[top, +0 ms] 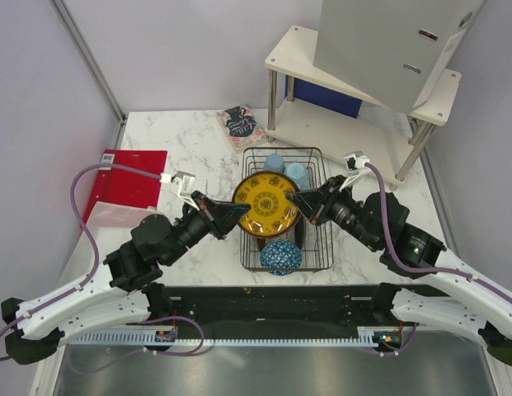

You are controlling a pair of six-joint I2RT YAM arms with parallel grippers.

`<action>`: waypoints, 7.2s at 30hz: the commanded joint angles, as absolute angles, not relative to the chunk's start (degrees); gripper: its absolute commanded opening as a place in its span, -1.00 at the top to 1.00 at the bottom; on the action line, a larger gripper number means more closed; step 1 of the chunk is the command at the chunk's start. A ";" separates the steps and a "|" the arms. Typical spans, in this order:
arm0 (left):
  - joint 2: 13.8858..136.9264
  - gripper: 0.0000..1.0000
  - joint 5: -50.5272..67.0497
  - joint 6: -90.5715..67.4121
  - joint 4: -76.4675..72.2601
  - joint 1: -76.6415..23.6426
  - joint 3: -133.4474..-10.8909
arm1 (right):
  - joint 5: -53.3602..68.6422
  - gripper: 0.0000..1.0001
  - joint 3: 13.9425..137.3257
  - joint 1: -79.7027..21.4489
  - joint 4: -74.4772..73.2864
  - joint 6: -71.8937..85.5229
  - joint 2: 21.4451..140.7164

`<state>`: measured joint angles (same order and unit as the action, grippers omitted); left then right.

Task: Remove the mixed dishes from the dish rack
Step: Pick up the plate from the dish rack, then place the plate at the center of the board, then pick up the plate from the dish rack.

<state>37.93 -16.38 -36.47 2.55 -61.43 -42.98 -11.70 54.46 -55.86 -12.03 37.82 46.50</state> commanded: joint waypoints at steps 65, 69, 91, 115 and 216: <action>135.35 0.96 12.66 -51.24 20.39 4.92 -110.48 | -32.43 -0.75 48.43 -56.51 -25.14 25.66 45.35; 135.88 0.97 11.43 -51.06 21.18 4.92 -110.57 | -32.69 -0.75 48.16 -56.51 -25.40 25.75 44.83; 127.81 -0.71 3.26 -45.00 39.01 7.03 -107.34 | -33.74 -0.83 47.11 -56.51 -26.19 27.33 42.89; 67.16 -0.99 -16.69 -52.91 26.63 -28.12 -49.76 | -49.92 -0.61 66.79 -58.88 -48.15 29.44 74.70; 52.30 0.97 33.05 -48.43 -24.26 -28.92 -29.88 | -5.01 1.00 51.59 -50.63 -7.03 38.32 53.26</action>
<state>52.71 33.58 -50.35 -23.24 -28.62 -30.63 -4.62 50.94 -50.33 -11.22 38.54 54.22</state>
